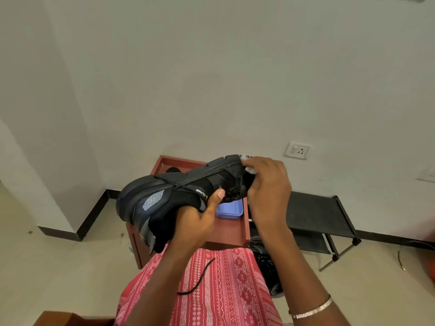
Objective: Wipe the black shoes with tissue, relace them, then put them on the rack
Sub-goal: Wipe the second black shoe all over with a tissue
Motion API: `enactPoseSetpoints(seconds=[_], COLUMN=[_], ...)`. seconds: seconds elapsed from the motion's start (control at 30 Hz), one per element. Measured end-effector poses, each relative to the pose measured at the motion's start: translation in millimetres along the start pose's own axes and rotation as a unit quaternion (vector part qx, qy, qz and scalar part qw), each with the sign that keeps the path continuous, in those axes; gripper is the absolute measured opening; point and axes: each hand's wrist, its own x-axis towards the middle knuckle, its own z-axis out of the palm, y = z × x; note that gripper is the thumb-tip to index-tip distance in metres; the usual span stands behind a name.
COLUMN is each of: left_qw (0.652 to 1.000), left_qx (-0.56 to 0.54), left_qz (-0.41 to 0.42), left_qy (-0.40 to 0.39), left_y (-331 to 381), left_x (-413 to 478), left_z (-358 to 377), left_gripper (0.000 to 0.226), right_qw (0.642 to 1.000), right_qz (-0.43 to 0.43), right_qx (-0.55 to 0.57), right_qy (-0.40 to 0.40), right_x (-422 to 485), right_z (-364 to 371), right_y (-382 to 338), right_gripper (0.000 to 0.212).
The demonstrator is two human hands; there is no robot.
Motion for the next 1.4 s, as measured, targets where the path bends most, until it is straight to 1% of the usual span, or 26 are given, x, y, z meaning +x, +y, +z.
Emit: enactPoseSetpoints(seconds=[0.1,0.17,0.23,0.33,0.4,0.53,0.67,0.77,0.83,0.9,1.0,1.07,1.17,1.23,1.3,1.4], left_qw=[0.999,0.999,1.000,0.997,0.990,0.967,0.927,0.889,0.857,0.840,0.829,0.831,0.829,0.822,0.808,0.798], left_qx=[0.011,-0.006,-0.018,-0.063,-0.103,-0.196,-0.282,-0.348,-0.394,-0.408,-0.413,-0.404,-0.397,-0.405,-0.423,-0.443], left_qz=[0.020,0.016,0.003,-0.053,-0.095,-0.163,-0.247,-0.297,-0.330,-0.352,-0.368,-0.374,-0.383,-0.391,-0.399,-0.398], left_qy=[-0.023,-0.028,-0.024,-0.002,-0.002,-0.020,-0.021,-0.023,-0.044,-0.066,-0.077,-0.079,-0.089,-0.089,-0.091,-0.092], left_y=[-4,-2,2,5,5,9,9,11,15,17,19,19,18,18,18,18], left_x=[-3,-6,-6,-4,-2,-1,0,4,7,10,8,5,4,6,9,15], left_z=[6,7,5,0,-2,3,4,2,-1,-4,-4,-3,-2,-3,-6,-12], left_gripper=[0.026,0.023,0.022,0.016,0.016,0.016,0.031,0.030,0.032,0.035,0.034,0.032,0.034,0.034,0.035,0.039], right_qw=[0.995,0.991,0.993,0.999,0.998,0.992,0.986,0.985,0.987,0.990,0.993,0.991,0.988,0.986,0.983,0.986], right_qz=[-0.094,-0.126,-0.108,-0.019,0.029,0.033,0.039,0.024,0.012,-0.015,-0.028,-0.010,-0.003,-0.014,-0.007,-0.005], right_qx=[0.024,0.030,0.026,0.022,0.031,0.052,0.089,0.105,0.105,0.096,0.081,0.102,0.136,0.153,0.175,0.165], right_qy=[-0.030,-0.041,-0.025,0.023,0.053,0.108,0.139,0.133,0.120,0.100,0.086,0.082,0.074,0.069,0.053,-0.006], right_x=[-18,-20,-14,-3,-1,-15,-29,-42,-56,-65,-47,-27,-11,-18,-39,-82], right_z=[4,6,5,-4,-9,-11,-10,-4,0,2,4,3,1,0,0,3], right_y=[-26,-25,-12,14,25,22,16,6,-4,-10,-1,7,9,5,-1,-14], right_gripper=[0.039,0.036,0.037,0.043,0.048,0.046,0.038,0.036,0.036,0.038,0.046,0.052,0.055,0.052,0.047,0.046])
